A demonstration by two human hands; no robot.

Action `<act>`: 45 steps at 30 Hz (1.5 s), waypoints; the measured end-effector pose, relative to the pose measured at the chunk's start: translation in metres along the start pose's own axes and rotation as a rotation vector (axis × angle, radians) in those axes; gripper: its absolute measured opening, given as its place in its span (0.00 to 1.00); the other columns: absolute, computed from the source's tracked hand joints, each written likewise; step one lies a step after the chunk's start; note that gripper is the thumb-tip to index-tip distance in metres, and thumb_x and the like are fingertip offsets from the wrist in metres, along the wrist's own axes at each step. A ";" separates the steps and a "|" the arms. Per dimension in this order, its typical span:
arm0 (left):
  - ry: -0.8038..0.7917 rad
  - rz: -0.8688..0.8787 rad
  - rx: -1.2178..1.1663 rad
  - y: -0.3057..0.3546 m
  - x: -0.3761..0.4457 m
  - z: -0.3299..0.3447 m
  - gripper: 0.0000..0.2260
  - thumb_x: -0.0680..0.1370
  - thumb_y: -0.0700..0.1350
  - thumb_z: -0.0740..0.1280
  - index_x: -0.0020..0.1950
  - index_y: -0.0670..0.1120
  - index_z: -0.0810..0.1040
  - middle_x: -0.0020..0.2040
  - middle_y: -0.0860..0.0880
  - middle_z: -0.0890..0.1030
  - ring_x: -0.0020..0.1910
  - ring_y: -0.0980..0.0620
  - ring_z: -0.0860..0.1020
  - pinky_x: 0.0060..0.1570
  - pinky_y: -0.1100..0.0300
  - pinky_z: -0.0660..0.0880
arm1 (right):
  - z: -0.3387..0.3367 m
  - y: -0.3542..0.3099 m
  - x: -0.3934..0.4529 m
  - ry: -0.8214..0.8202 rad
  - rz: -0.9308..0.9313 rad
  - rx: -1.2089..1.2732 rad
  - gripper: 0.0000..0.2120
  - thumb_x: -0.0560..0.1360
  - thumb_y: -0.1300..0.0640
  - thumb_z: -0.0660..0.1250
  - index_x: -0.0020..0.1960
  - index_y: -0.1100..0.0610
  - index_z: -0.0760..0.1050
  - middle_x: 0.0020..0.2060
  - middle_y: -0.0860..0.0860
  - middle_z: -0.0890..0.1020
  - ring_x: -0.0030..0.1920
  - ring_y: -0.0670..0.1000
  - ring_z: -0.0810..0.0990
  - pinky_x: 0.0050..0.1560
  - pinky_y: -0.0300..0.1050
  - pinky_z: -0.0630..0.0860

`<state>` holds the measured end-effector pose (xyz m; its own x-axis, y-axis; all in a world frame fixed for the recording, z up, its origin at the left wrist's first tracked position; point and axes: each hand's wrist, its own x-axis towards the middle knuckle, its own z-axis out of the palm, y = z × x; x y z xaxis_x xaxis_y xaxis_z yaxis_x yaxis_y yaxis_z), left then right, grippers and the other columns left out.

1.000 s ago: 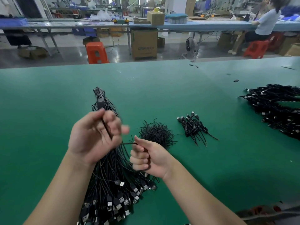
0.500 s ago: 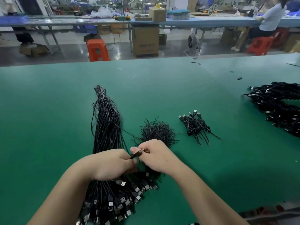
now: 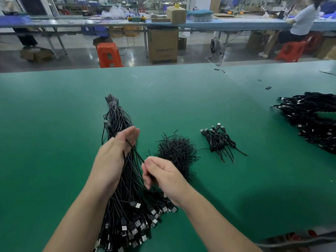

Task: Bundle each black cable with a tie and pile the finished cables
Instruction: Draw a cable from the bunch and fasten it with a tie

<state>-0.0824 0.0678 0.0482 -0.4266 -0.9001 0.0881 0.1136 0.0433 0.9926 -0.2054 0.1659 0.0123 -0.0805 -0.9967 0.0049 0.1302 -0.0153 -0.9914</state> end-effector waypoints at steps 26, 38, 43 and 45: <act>-0.041 -0.160 0.158 -0.015 0.001 -0.013 0.14 0.86 0.47 0.55 0.61 0.45 0.78 0.58 0.44 0.84 0.55 0.49 0.84 0.61 0.51 0.78 | 0.012 0.028 -0.006 -0.097 0.261 0.641 0.17 0.85 0.51 0.55 0.39 0.52 0.70 0.26 0.46 0.59 0.26 0.45 0.55 0.26 0.39 0.53; -0.881 -0.245 0.044 0.018 -0.004 -0.048 0.19 0.82 0.49 0.59 0.50 0.37 0.83 0.27 0.45 0.76 0.18 0.58 0.61 0.21 0.66 0.58 | 0.004 0.028 -0.002 0.020 0.252 0.651 0.15 0.80 0.48 0.63 0.38 0.53 0.74 0.26 0.45 0.62 0.26 0.45 0.59 0.26 0.38 0.57; -0.912 -0.416 0.684 0.019 -0.007 -0.046 0.16 0.85 0.51 0.58 0.57 0.44 0.82 0.47 0.45 0.87 0.27 0.50 0.81 0.31 0.57 0.74 | -0.007 0.010 -0.004 -0.036 0.204 0.603 0.15 0.83 0.50 0.59 0.40 0.54 0.74 0.27 0.46 0.61 0.26 0.45 0.57 0.25 0.38 0.56; -0.671 -0.435 0.711 0.010 -0.007 -0.037 0.14 0.85 0.49 0.58 0.58 0.43 0.81 0.48 0.48 0.87 0.39 0.47 0.86 0.37 0.57 0.81 | -0.008 0.003 -0.006 -0.044 0.172 0.558 0.16 0.85 0.52 0.57 0.41 0.54 0.73 0.27 0.46 0.61 0.26 0.45 0.56 0.25 0.38 0.55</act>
<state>-0.0446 0.0588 0.0548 -0.7355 -0.4861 -0.4719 -0.6238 0.2141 0.7517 -0.2129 0.1721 0.0079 0.0277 -0.9908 -0.1326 0.6397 0.1195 -0.7593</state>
